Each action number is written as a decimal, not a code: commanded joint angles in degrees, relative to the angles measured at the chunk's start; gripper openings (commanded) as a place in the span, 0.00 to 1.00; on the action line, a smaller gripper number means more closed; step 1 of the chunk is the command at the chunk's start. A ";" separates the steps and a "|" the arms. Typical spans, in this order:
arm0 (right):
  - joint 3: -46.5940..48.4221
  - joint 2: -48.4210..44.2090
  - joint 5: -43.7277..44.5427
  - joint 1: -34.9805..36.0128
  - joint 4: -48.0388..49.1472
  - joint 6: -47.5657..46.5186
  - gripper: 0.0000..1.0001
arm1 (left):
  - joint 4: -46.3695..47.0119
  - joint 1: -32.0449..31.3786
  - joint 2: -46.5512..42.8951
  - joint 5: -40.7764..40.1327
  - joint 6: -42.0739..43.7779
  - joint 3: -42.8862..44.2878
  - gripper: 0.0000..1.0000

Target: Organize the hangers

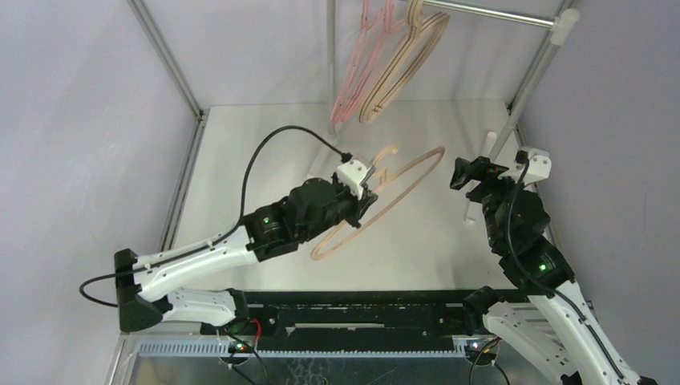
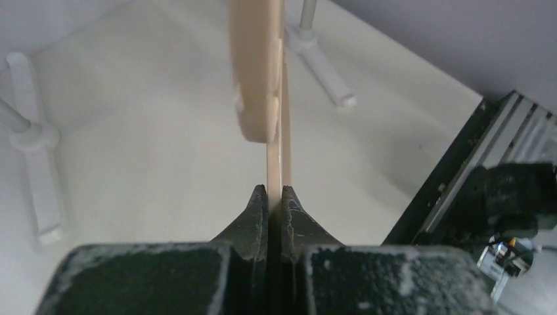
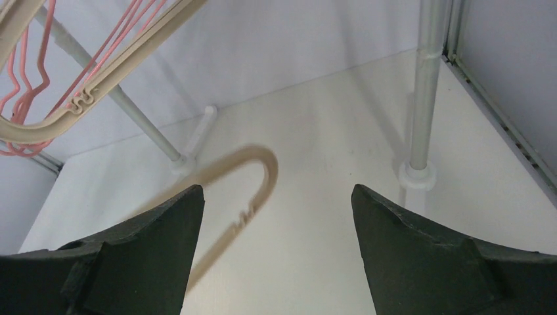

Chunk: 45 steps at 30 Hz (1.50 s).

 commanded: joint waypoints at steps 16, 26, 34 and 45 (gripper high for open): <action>1.30 -0.14 -4.39 0.45 -0.91 3.18 0.90 | -13.32 8.10 32.57 4.45 6.93 54.43 0.00; 1.30 4.92 -9.02 -0.72 5.98 4.30 0.96 | -11.65 9.77 39.61 4.19 10.14 65.90 0.00; -2.41 11.09 -18.17 -1.16 16.55 13.28 0.99 | -7.40 11.21 36.90 7.35 8.31 61.31 0.00; -17.87 8.61 -22.00 -0.43 32.62 27.09 1.00 | 1.04 12.13 31.74 12.78 5.38 51.65 0.00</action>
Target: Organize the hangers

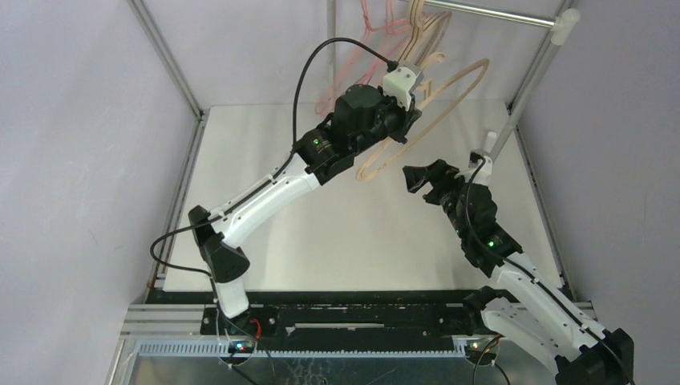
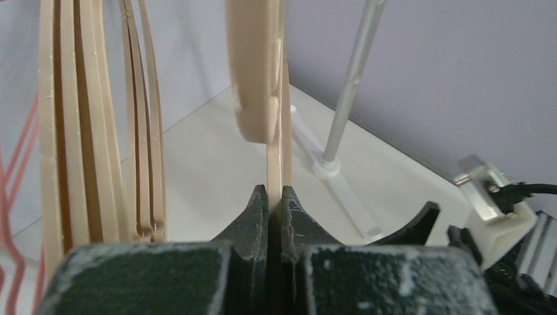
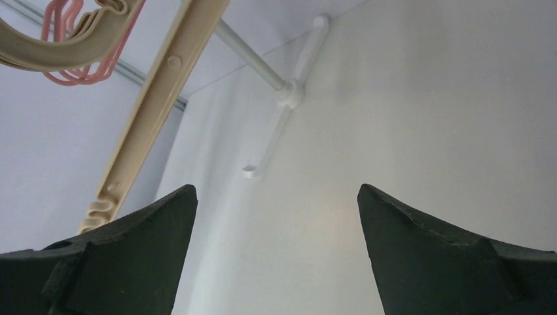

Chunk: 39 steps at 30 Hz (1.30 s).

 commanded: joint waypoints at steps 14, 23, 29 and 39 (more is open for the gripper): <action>-18.26 -15.37 -10.51 -0.34 31.01 13.89 0.93 | 8.87 0.91 -4.71 5.78 -4.01 -1.95 0.00; -14.73 -3.58 -15.33 -0.75 38.27 14.81 0.96 | 9.17 0.82 -4.99 7.58 -5.62 -2.60 0.00; -14.13 1.37 -17.77 -1.29 45.26 16.73 0.95 | 8.85 0.82 -6.08 8.41 -5.35 -4.79 0.00; -12.17 3.78 -19.59 -2.08 48.50 18.06 0.95 | 8.83 0.79 -6.72 8.11 -4.91 -6.04 0.00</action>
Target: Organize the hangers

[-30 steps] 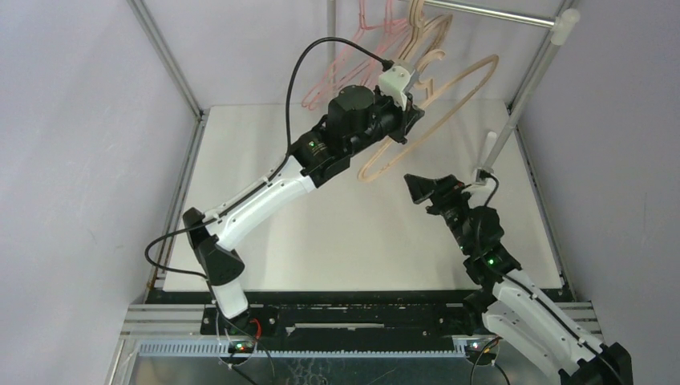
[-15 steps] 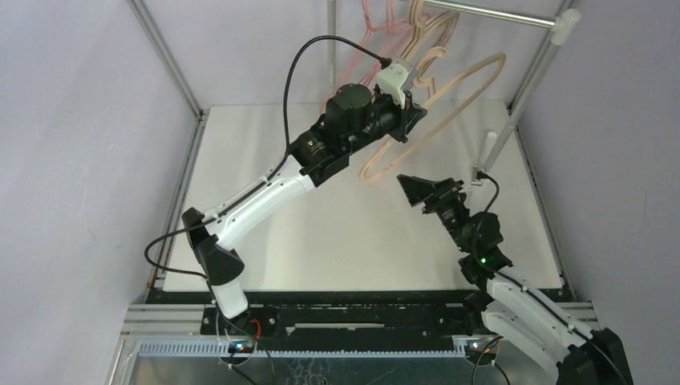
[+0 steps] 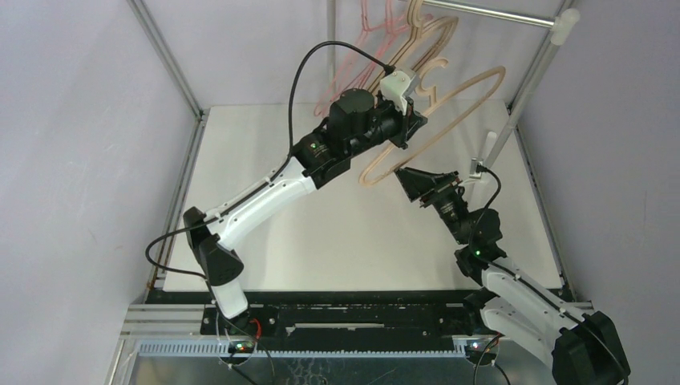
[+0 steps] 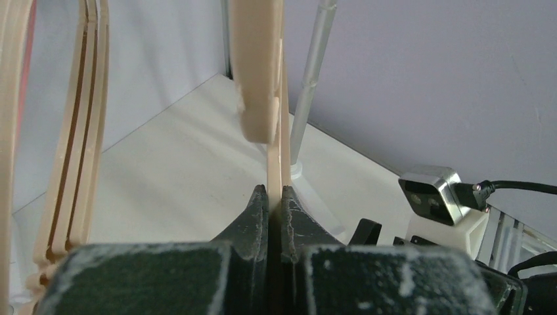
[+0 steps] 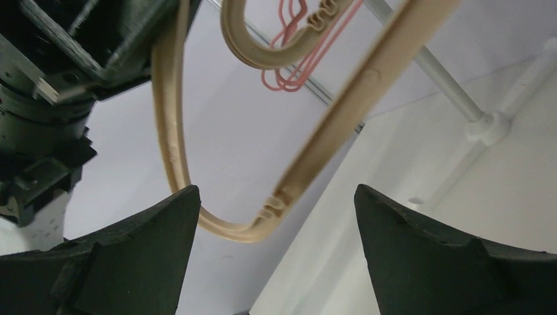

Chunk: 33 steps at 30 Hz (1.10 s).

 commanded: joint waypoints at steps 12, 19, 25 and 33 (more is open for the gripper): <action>7.65 13.86 -9.49 -4.63 9.40 9.80 0.91 | -1.00 0.16 -6.63 2.75 2.69 -0.28 0.00; 10.22 17.33 -14.98 -7.75 11.11 10.97 0.91 | -2.37 0.17 -7.91 6.03 2.87 -1.31 0.00; 13.98 21.47 -21.89 -9.25 11.98 11.65 0.75 | -2.01 0.16 -7.67 5.83 2.74 -2.59 0.00; 15.40 33.01 -31.05 -12.46 31.06 23.24 0.00 | -1.53 0.23 -7.37 5.48 2.84 -3.75 0.00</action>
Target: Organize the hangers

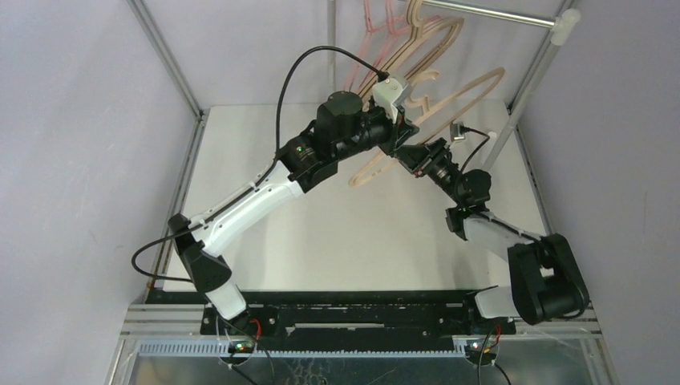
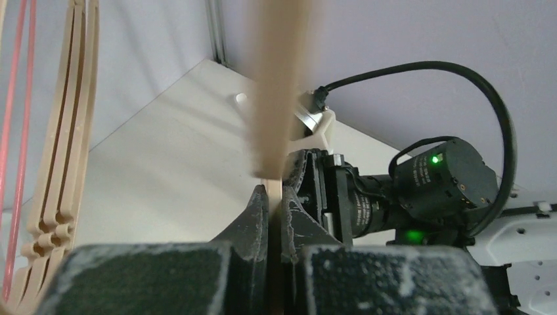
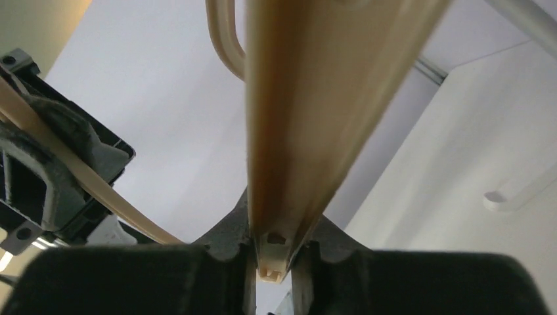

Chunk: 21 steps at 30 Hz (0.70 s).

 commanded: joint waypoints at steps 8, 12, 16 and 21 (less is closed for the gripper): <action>2.45 8.72 -9.01 -4.10 18.11 9.37 0.00 | 2.27 -0.05 -8.36 -0.79 1.05 -8.73 0.18; 3.98 8.14 -11.10 -6.55 18.76 11.39 0.00 | 4.49 0.07 -14.78 -3.01 1.27 -17.13 0.43; 5.64 7.64 -13.03 -8.66 18.72 13.11 0.00 | 5.02 0.08 -20.19 -4.73 2.04 -21.47 0.61; 8.00 9.01 -14.30 -10.48 18.00 15.87 0.00 | 4.85 0.08 -23.36 -6.28 2.52 -23.49 0.63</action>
